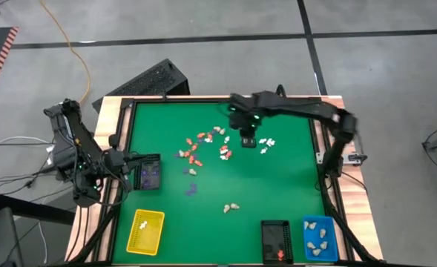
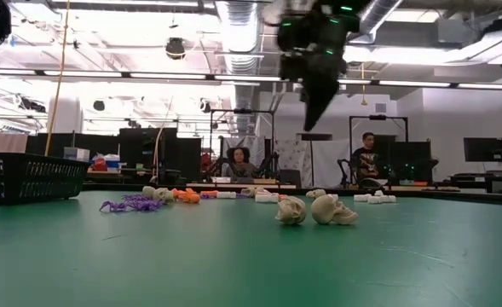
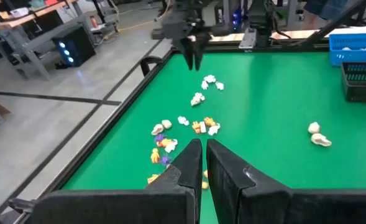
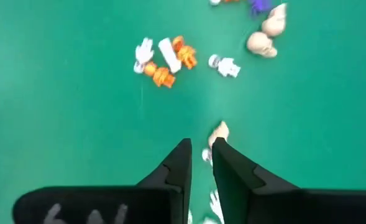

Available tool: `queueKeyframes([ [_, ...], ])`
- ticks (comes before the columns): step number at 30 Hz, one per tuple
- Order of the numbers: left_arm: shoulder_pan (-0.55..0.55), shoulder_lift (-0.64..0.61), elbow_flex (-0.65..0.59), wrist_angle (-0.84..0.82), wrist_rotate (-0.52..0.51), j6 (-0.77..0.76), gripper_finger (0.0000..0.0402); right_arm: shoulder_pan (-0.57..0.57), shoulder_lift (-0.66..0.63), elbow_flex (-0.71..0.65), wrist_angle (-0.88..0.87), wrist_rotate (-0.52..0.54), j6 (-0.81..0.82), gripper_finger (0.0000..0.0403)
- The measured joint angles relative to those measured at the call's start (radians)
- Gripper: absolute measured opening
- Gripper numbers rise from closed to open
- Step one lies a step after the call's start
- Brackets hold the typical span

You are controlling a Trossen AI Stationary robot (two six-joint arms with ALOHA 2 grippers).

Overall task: Sort Halloween decoration
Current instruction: Put the white skeleton toy into the yellow basket

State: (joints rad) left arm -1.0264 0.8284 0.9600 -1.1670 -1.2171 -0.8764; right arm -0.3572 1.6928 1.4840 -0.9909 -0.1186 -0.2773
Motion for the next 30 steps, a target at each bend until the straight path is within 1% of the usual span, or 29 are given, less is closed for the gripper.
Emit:
queueKeyframes([
  [2, 0.000, 0.000, 0.000, -0.008, -0.012, 0.000, 0.0014, -0.011, -0.112, -0.189, 0.195, 0.028, 0.044, 0.0082],
  [4, 0.000, 0.000, 0.000, -0.016, -0.023, 0.000, 0.0014, -0.020, -0.196, -0.362, 0.414, 0.050, 0.084, 0.0082],
  [7, 0.001, 0.000, 0.000, -0.021, -0.031, 0.000, 0.0014, -0.020, -0.266, -0.586, 0.701, 0.069, 0.139, 0.0082],
  [9, 0.001, 0.000, 0.000, -0.021, -0.042, -0.011, 0.0014, -0.022, -0.300, -0.696, 0.858, 0.076, 0.168, 0.0082],
  [11, 0.000, 0.000, 0.000, -0.021, -0.046, -0.025, 0.0014, -0.027, -0.323, -0.789, 0.942, 0.108, 0.207, 0.0082],
  [13, 0.000, 0.000, 0.000, -0.021, -0.045, -0.026, 0.0014, -0.034, -0.334, -0.866, 0.970, 0.124, 0.247, 0.0082],
  [17, 0.001, 0.001, 0.000, -0.030, -0.065, -0.023, 0.0014, -0.031, -0.375, -0.920, 1.012, 0.124, 0.289, 0.0082],
  [20, 0.001, 0.001, 0.000, -0.033, -0.108, -0.023, 0.0014, -0.031, -0.379, -0.932, 0.995, 0.122, 0.278, 0.0083],
  [22, 0.001, 0.001, 0.000, -0.033, -0.125, -0.023, 0.0014, -0.025, -0.380, -0.931, 1.017, 0.122, 0.264, 0.0090],
  [25, 0.001, 0.001, 0.000, -0.033, -0.125, -0.023, 0.0014, -0.008, -0.364, -0.930, 1.033, 0.121, 0.240, 0.0119],
  [30, 0.000, 0.002, 0.000, -0.035, -0.112, -0.023, 0.0014, 0.013, -0.303, -0.930, 1.089, 0.127, 0.195, 0.0196],
])
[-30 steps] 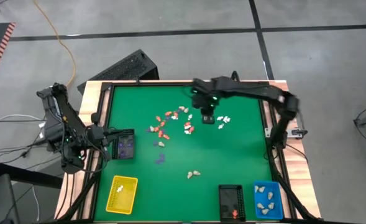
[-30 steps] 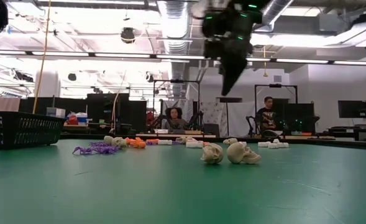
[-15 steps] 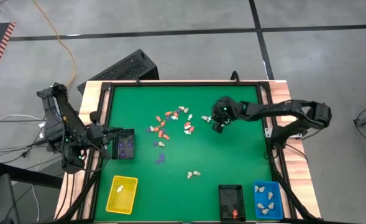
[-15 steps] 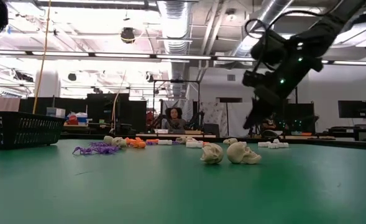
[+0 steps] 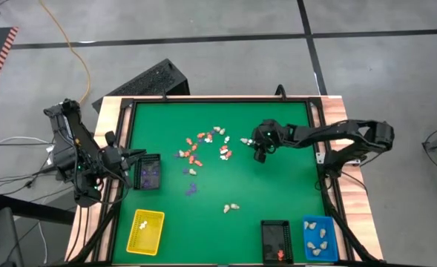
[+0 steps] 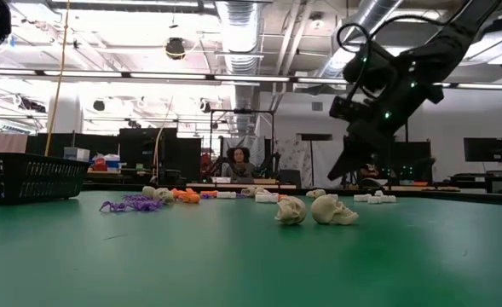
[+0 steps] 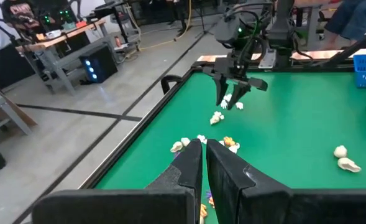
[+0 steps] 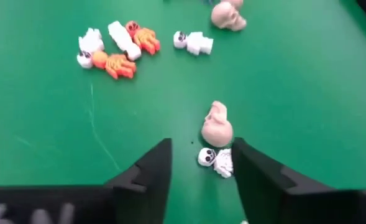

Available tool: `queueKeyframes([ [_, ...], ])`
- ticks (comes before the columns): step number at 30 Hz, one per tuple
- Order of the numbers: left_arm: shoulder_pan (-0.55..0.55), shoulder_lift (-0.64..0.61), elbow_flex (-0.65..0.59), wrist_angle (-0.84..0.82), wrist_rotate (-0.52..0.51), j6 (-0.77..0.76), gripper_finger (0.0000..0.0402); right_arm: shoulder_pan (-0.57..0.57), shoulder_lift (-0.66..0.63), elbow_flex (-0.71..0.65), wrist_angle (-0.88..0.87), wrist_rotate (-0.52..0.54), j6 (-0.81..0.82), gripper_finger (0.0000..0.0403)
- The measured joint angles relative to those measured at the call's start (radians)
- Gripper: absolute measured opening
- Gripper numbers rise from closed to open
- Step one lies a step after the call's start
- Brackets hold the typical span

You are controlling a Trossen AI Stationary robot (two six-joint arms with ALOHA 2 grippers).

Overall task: Sort Halloween decoration
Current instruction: Put the white skeleton toy into the yellow basket

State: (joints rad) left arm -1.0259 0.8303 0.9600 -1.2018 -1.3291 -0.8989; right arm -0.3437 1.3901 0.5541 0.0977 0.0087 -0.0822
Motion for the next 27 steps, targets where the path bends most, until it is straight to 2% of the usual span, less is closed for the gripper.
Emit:
queueKeyframes([
  [5, 0.000, 0.000, 0.000, -0.003, 0.008, -0.001, 0.0014, 0.004, 0.096, 0.000, 0.075, 0.062, 0.019, 0.0245],
  [15, 0.000, 0.000, 0.000, -0.004, 0.024, -0.005, 0.0014, 0.001, 0.200, 0.004, 0.101, 0.124, 0.079, 0.0246],
  [20, 0.000, 0.000, 0.000, -0.004, 0.024, -0.007, 0.0014, 0.002, 0.186, 0.003, 0.095, 0.149, 0.104, 0.0212],
  [27, 0.000, 0.000, 0.000, -0.004, 0.025, -0.007, 0.0014, 0.002, 0.180, 0.002, 0.099, 0.150, 0.117, 0.0125],
])
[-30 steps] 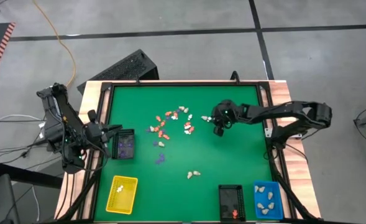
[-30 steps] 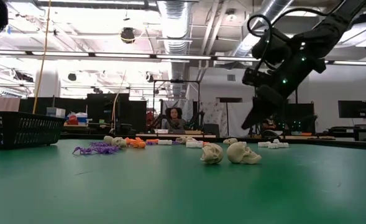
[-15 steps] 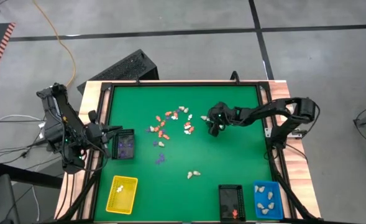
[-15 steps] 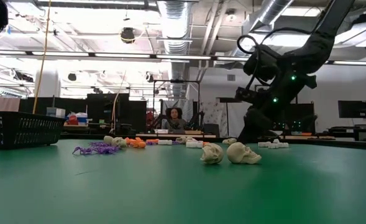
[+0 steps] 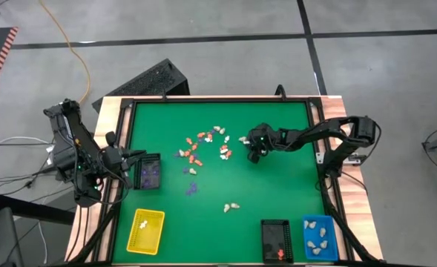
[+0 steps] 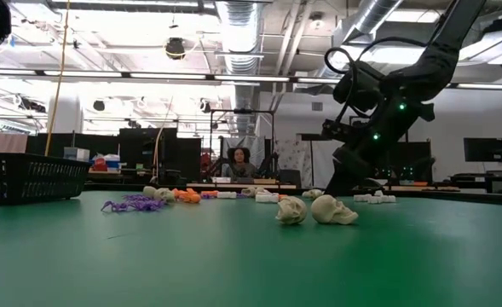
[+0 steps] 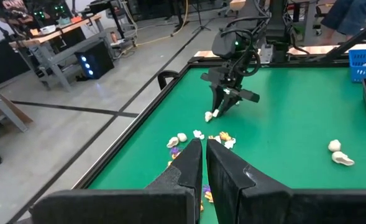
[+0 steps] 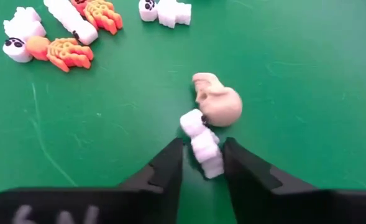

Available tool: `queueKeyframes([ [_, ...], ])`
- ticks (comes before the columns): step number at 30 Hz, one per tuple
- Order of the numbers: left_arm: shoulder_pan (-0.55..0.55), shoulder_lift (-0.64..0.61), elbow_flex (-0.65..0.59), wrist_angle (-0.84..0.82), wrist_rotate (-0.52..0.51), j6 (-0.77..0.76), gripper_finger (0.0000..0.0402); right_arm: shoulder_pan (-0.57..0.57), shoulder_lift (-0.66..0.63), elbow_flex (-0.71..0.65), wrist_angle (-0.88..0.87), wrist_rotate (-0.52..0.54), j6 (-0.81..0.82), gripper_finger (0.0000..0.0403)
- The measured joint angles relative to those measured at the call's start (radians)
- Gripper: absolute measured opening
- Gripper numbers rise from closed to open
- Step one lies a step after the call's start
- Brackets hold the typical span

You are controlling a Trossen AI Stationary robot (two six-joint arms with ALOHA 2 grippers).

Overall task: Sort Halloween decoration
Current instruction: Put the white skeleton toy into the yellow basket

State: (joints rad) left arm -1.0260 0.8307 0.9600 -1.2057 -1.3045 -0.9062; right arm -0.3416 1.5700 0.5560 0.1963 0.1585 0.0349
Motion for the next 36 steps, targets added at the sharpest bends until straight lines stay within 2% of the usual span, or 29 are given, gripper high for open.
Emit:
queueKeyframes([
  [5, 0.000, 0.000, 0.000, 0.000, 0.001, -0.004, 0.0014, 0.005, 0.000, -0.001, 0.002, 0.004, 0.014, 0.0063],
  [10, 0.000, 0.000, 0.000, 0.000, 0.034, -0.007, 0.0014, 0.012, -0.001, -0.001, 0.015, 0.013, 0.019, 0.0024],
  [16, 0.000, 0.000, 0.000, 0.000, 0.041, -0.015, 0.0014, 0.048, 0.005, 0.054, 0.006, 0.016, 0.025, 0.0024],
  [28, 0.000, 0.000, 0.000, -0.001, 0.034, -0.014, 0.0014, 0.226, 0.009, 0.350, -0.028, 0.012, 0.011, 0.0026],
  [32, 0.000, 0.000, 0.000, 0.000, 0.031, -0.014, 0.0014, 0.297, 0.067, 0.448, 0.025, 0.020, 0.010, 0.0026],
  [36, 0.000, 0.000, 0.000, 0.000, 0.028, -0.014, 0.0014, 0.362, 0.190, 0.571, 0.072, 0.020, -0.032, 0.0026],
])
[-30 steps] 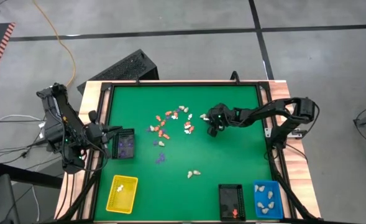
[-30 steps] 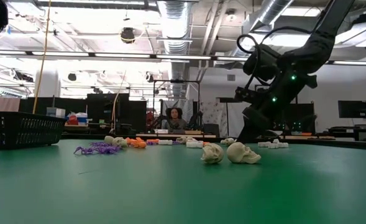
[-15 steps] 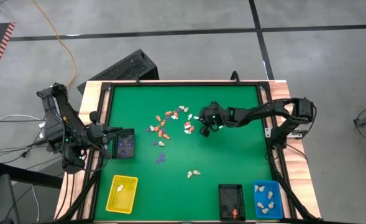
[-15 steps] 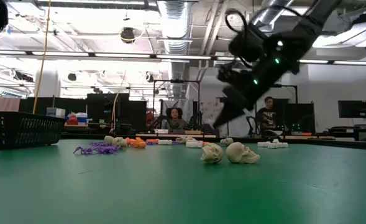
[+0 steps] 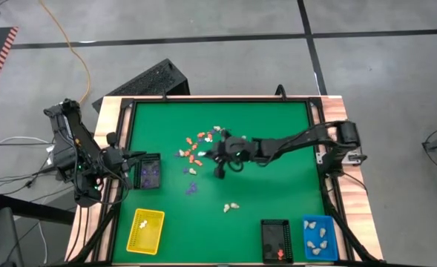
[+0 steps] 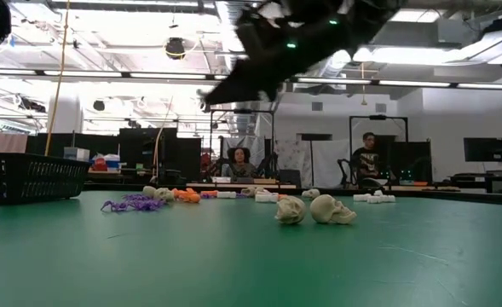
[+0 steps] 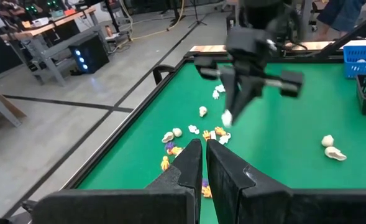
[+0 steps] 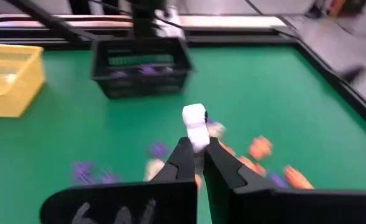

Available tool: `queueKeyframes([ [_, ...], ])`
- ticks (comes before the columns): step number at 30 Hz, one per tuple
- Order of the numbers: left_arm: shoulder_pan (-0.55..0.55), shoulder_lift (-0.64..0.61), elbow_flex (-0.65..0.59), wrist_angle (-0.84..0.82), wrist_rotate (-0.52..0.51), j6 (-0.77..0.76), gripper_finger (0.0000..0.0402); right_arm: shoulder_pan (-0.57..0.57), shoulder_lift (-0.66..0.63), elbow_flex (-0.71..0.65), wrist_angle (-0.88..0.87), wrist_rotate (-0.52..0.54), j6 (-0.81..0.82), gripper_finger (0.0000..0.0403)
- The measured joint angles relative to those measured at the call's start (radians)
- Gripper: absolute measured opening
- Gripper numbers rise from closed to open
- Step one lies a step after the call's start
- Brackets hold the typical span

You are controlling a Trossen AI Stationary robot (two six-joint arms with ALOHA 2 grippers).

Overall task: Sort Halloween decoration
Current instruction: Put the white skeleton toy into the yellow basket

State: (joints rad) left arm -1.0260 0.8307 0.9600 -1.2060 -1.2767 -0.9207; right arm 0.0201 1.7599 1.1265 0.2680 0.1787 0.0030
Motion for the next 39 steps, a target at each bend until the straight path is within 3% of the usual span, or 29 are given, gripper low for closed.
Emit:
queueKeyframes([
  [7, 0.000, 0.000, 0.000, 0.000, -0.006, 0.000, 0.0014, 0.082, 0.261, 0.311, 0.001, -0.020, -0.120, 0.0026],
  [22, 0.000, 0.000, 0.000, 0.012, -0.009, -0.007, 0.0014, 0.136, 0.712, 0.947, -0.048, -0.338, -0.145, 0.0026],
  [32, 0.000, 0.000, 0.000, 0.015, -0.019, -0.007, 0.0014, 0.150, 0.880, 1.156, -0.052, -0.623, -0.093, 0.0026],
  [39, 0.000, 0.000, 0.000, 0.016, -0.023, -0.007, 0.0014, 0.131, 0.898, 1.172, -0.050, -0.674, -0.065, 0.0045],
])
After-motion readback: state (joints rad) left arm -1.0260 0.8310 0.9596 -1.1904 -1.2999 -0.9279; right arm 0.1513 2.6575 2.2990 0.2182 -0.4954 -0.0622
